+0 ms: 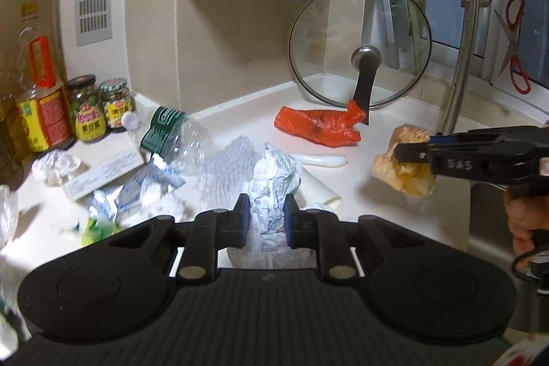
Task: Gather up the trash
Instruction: 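Grasp the tan plastic bag with the right tool while the left tool grasps white tissue, then carry the tan bag and white tissue down over the wastebasket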
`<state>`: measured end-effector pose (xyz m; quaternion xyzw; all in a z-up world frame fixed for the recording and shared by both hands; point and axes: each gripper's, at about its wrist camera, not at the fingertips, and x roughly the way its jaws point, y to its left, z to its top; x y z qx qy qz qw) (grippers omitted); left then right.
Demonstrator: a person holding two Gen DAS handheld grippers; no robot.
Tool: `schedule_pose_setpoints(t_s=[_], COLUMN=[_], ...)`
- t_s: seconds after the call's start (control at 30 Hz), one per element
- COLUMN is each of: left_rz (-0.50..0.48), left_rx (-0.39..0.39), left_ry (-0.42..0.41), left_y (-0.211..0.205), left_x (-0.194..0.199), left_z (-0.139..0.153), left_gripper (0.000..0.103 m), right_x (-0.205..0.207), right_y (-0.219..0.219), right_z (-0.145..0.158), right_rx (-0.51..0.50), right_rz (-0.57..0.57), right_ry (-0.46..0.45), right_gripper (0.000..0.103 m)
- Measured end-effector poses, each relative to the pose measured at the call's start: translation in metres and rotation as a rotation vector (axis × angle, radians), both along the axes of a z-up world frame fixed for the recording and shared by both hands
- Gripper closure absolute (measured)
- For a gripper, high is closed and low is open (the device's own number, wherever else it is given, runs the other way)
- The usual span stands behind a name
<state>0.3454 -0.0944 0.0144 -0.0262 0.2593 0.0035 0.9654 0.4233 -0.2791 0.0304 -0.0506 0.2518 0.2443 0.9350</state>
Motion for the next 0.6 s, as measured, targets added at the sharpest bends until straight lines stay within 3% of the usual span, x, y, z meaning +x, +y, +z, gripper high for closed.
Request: schedule_pose_setpoints(t_s=[0.37,0.6], left_rz=[0.029,0.069], left_rx=[-0.016,-0.031], left_ry=[0.036,0.125], left_y=[0.036,0.061], left_x=[-0.085,-0.135], left_z=[-0.005,-0.038], left_gripper=[0.085,0.085], right_x=[-0.109,-0.157], right_y=[0.039,0.08], right_z=[0.012,-0.012], right_rx=[0.062,0.022], right_rz=[0.11,0.244], right_ry=[0.037,0.088], right_gripper=[0.078,0.078])
